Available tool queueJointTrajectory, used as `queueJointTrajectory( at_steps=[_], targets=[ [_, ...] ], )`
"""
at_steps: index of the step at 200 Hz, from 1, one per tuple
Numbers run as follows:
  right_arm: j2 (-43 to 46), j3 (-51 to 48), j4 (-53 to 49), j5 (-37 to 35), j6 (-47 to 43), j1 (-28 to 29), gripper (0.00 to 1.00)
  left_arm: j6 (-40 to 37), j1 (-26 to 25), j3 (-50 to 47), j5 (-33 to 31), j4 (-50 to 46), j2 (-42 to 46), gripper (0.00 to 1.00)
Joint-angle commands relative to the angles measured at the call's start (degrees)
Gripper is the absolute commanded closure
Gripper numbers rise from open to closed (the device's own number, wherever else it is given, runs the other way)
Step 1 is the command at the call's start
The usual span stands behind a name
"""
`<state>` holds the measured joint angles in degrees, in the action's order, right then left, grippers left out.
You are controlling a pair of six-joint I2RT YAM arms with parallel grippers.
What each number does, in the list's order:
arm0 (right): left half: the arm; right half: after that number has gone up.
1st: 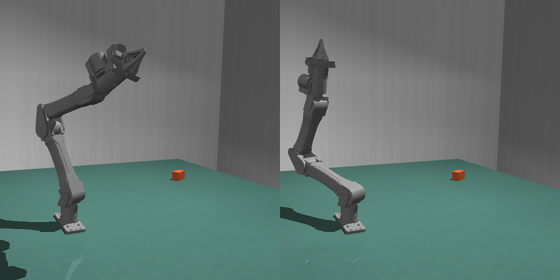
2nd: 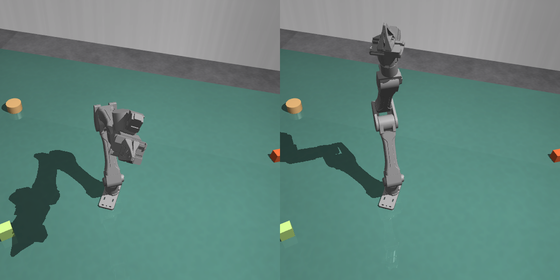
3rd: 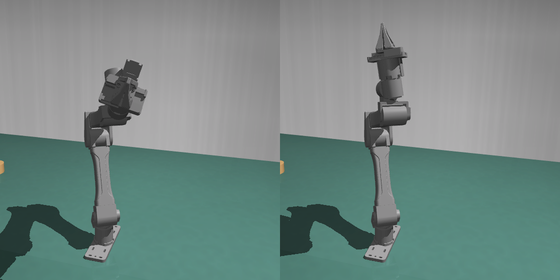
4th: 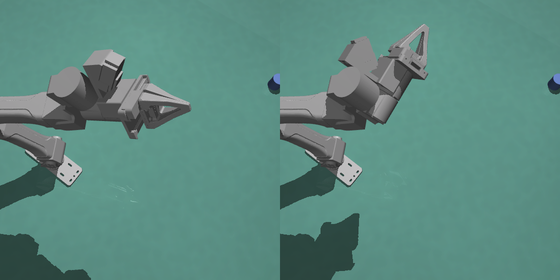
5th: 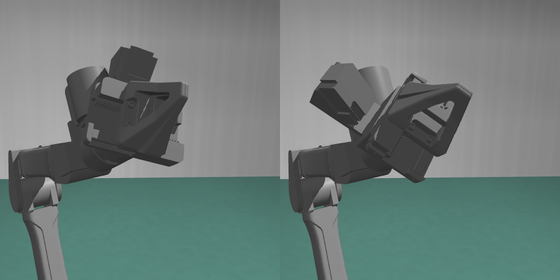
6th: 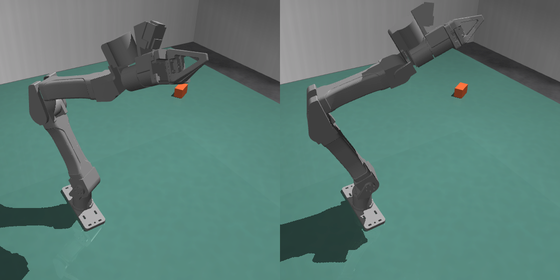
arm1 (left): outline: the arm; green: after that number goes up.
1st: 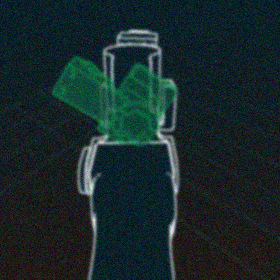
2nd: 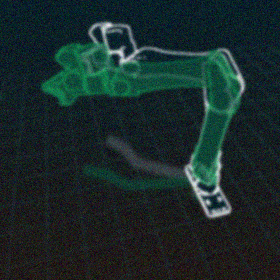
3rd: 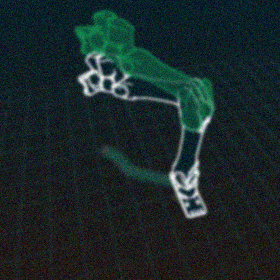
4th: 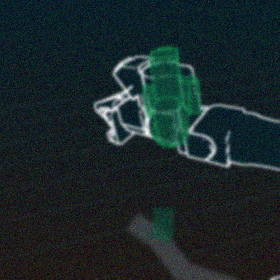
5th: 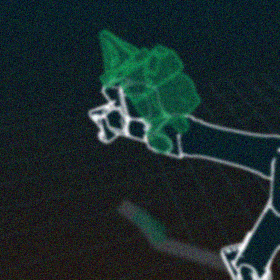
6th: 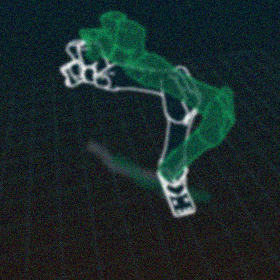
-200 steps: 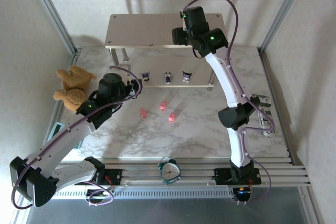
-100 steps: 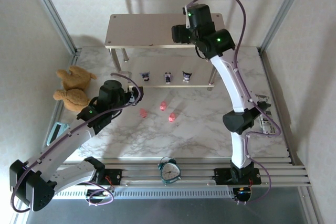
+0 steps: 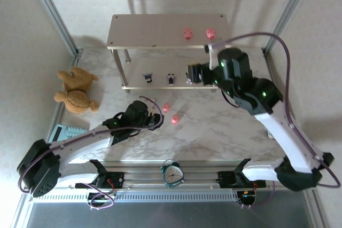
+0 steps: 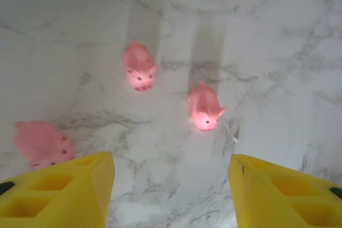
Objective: Place and organize the plastic toys onto the shelf
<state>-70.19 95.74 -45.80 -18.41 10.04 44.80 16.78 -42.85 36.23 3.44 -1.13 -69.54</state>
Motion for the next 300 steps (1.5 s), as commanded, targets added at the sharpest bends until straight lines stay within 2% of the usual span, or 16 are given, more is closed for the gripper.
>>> queueJointTrajectory(
  at_steps=[1, 45, 99, 223, 266, 300],
  targets=[
    [5.7, -8.7, -0.4, -0.8, 6.3, 0.8, 0.20, 0.5, -2.0, 0.9, -1.0, 3.7, -5.2, 0.41],
    [12.8, -18.8, -3.1, -1.4, 10.7, 0.7, 0.20, 0.0, -3.6, 7.0, -0.9, 6.1, -17.6, 0.41],
    [16.3, -22.3, -2.7, -2.2, 11.3, 0.8, 0.18, -0.5, -3.6, 13.3, -0.5, 5.4, -26.6, 0.40],
    [20.7, -24.9, -1.7, -4.6, 11.2, 0.6, 0.15, -2.1, -3.8, 23.3, -3.3, -1.9, -37.4, 0.45],
    [21.1, -25.3, -1.4, -5.1, 11.1, 0.6, 0.14, -2.5, -3.9, 24.5, -3.1, -3.0, -39.1, 0.53],
    [21.5, -25.5, -1.1, -6.0, 11.1, 0.5, 0.14, -2.8, -3.9, 25.7, -1.0, -4.5, -40.6, 0.72]
  ],
)
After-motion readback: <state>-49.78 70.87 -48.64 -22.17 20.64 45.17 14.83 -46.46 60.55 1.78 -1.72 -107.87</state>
